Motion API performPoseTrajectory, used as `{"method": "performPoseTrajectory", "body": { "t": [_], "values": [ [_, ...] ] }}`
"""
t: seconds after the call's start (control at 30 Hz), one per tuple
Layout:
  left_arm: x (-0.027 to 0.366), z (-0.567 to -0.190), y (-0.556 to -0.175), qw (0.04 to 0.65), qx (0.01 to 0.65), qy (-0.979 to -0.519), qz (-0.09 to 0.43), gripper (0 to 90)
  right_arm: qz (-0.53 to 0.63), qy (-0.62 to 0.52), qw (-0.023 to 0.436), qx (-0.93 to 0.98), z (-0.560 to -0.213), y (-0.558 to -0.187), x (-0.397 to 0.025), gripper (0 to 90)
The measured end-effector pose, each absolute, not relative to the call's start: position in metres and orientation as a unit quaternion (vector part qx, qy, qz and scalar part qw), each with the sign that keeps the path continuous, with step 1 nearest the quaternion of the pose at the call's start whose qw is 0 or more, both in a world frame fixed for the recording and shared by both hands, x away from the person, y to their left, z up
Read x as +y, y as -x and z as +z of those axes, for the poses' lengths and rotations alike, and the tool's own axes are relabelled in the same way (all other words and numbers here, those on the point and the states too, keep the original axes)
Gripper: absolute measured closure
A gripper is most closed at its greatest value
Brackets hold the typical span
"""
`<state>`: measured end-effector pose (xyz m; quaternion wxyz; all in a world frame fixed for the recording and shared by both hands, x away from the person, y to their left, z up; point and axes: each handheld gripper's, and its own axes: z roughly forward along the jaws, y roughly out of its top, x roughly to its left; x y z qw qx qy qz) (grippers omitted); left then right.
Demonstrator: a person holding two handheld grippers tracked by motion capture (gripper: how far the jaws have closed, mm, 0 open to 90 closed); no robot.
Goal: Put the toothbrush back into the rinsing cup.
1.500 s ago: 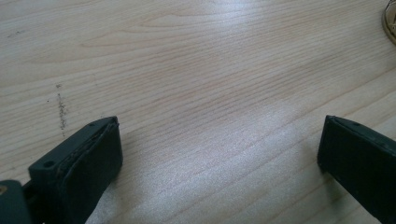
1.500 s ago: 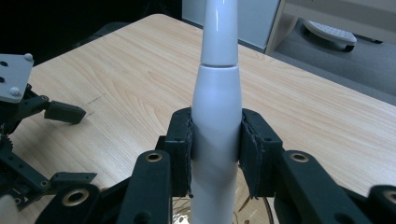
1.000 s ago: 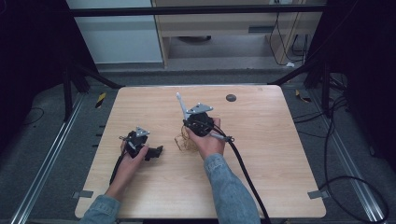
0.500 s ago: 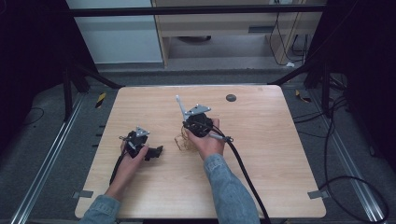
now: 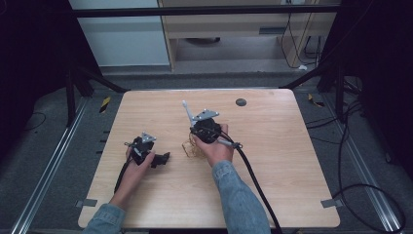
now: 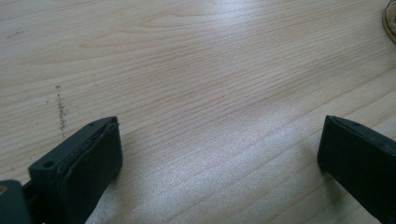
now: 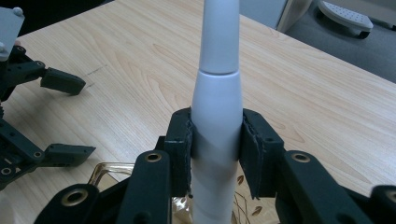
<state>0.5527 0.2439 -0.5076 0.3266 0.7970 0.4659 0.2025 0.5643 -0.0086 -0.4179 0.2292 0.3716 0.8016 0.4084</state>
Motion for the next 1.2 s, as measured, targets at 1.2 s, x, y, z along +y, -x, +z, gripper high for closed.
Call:
{"method": "performPoseTrajectory", "body": {
  "t": [1.2],
  "values": [
    [0.244, -0.508, -0.553, 0.327, 0.465, -0.797, 0.202, 0.0, 0.404, -0.362, 0.235, 0.807, -0.405, -0.555, -0.015, 58.8]
  ]
}}
